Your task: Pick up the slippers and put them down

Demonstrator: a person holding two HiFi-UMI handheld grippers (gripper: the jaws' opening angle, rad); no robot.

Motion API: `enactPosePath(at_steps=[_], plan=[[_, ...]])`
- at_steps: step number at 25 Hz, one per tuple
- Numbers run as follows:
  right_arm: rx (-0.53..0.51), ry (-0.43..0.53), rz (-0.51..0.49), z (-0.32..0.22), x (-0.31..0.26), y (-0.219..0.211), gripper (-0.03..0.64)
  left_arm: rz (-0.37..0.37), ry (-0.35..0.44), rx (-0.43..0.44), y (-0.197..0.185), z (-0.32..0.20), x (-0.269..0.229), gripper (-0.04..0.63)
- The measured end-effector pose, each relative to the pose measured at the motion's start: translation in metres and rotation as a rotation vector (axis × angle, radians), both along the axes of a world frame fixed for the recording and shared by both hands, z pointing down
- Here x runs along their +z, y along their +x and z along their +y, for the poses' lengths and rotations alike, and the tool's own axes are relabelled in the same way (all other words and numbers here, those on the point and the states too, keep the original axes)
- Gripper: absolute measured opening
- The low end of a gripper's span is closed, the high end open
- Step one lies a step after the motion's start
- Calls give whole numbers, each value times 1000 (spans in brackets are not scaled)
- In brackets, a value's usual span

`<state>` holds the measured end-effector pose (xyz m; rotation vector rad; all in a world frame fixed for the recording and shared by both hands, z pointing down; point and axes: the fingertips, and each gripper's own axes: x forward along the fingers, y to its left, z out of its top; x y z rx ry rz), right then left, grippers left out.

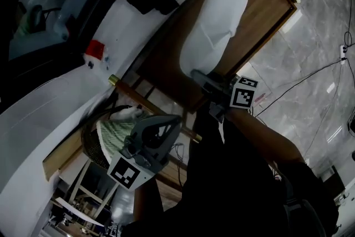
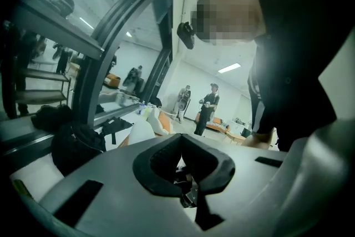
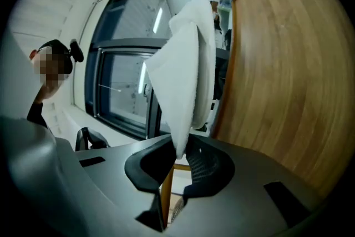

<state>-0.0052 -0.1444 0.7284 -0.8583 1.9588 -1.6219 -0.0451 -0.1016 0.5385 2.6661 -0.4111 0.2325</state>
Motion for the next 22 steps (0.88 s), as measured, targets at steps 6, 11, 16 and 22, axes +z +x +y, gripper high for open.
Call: enactPosePath(at_steps=[6,11,16,22], plan=[[59,-120,-60,-2,31,5,52,-1,-24,6,1,2,17,11],[61,-165,-51,-2,49,6,52,-12,-37,1,-2,3,29,11],[65,-200,-38,-3,58,3,52,-24,-53,5,-4,8,40,11],[69,-275,-54,-2,71,0,52,-20,-60,-4,-5,10,44,11]])
